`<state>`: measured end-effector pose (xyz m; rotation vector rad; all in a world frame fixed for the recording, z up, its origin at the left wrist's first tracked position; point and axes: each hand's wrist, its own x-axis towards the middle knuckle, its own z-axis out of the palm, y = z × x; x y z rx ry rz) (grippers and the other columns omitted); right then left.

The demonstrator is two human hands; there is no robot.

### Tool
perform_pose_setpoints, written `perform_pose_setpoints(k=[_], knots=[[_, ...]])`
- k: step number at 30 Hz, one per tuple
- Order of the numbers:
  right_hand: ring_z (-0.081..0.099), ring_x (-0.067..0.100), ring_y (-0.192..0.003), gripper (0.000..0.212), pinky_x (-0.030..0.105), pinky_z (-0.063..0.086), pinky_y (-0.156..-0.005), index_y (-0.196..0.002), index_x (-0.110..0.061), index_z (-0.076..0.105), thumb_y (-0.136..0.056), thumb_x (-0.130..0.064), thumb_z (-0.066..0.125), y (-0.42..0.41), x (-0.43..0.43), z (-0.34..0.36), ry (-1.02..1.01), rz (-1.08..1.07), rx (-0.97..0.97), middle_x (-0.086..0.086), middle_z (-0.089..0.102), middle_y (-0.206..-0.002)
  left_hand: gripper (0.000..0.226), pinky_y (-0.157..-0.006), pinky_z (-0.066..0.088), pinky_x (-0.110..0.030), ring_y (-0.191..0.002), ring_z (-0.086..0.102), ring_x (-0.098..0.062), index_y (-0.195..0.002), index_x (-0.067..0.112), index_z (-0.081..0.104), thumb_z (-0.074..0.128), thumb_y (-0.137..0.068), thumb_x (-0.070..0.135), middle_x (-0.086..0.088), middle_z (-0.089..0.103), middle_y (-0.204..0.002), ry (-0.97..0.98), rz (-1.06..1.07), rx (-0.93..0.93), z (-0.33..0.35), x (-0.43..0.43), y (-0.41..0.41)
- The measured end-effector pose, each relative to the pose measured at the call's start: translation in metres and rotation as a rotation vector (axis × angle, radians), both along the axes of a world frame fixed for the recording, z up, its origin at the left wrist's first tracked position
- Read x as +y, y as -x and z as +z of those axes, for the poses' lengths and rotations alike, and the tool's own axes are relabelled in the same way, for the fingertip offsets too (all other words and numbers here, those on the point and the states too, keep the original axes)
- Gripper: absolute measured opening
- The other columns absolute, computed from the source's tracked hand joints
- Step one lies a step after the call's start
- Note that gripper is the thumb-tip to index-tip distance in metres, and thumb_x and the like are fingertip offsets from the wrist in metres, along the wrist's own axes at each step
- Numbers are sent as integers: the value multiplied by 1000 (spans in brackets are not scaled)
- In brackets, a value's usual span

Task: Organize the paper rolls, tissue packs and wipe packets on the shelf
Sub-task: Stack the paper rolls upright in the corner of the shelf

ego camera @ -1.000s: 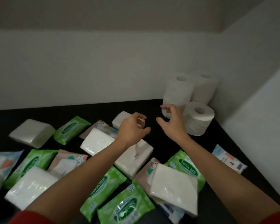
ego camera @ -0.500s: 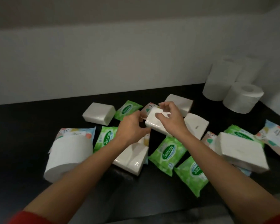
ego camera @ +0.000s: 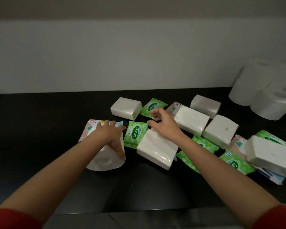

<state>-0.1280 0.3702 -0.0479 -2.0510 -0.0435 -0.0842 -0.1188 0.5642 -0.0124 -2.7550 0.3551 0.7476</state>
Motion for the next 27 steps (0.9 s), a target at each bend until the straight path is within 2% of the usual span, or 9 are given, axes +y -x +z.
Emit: perform_pose_setpoints(k=[5, 9, 12, 15, 18, 20, 23, 27], knots=[[52, 11, -107, 36, 32, 46, -96, -120, -19, 53, -86, -21, 65, 1, 0, 3, -8, -4, 29, -5, 54, -117, 119, -112, 16, -58, -144, 8, -34, -149, 40, 6, 82, -58, 51, -5, 10, -157, -109, -112, 84, 2, 5, -6], [53, 12, -107, 35, 29, 46, -94, -118, -22, 52, -86, -21, 66, 4, -1, 3, -15, -2, 52, -6, 54, -116, 100, -105, 33, -48, -135, 29, -32, -146, 40, 20, 75, -63, 55, -5, 26, -149, -100, -98, 75, 10, 4, -10], [55, 13, -106, 35, 27, 47, -91, -117, -22, 51, -86, -23, 67, 6, 1, 3, -39, 21, 76, -7, 54, -113, 91, -95, 42, -38, -117, 42, -25, -145, 38, 25, 73, -68, 52, -5, 34, -135, 122, 26, 94, 26, 8, -16], [54, 13, -112, 44, 26, 45, -92, -125, -20, 48, -86, -26, 68, 10, 4, 5, -96, 70, 115, -5, 54, -122, 81, -85, 41, -31, -101, 44, -19, -142, 34, 31, 71, -73, 47, 0, 36, -118, 401, 109, 101, 45, 12, -19], [45, 12, -125, 65, 29, 40, -102, -140, -21, 36, -85, -34, 67, 15, 2, 9, -127, 154, 155, -3, 44, -140, 83, -80, 45, -32, -100, 52, -18, -137, 37, 37, 71, -63, 52, 2, 45, -116, 676, 214, 136, 59, 16, -19], [39, 12, -131, 83, 34, 37, -107, -146, -25, 25, -79, -42, 72, 20, -1, 10, -120, 225, 152, -5, 37, -147, 79, -78, 50, -35, -100, 56, -20, -126, 40, 43, 66, -52, 57, 3, 51, -115, 844, 289, 163, 63, 17, -17], [39, 3, -128, 103, 27, 38, -103, -145, -34, 18, -63, -48, 79, 32, -7, 13, -73, 305, 96, -14, 37, -142, 61, -86, 52, -43, -101, 57, -23, -105, 39, 53, 60, -48, 60, 2, 58, -109, 1045, 371, 215, 59, 11, -13], [39, -3, -125, 115, 24, 42, -102, -142, -36, 16, -50, -48, 84, 42, -24, 12, -140, 262, 35, -23, 34, -135, 62, -85, 51, -44, -106, 56, -27, -113, 30, 56, 64, -56, 53, -7, 59, -115, 1191, 481, 335, 42, -8, -11]])
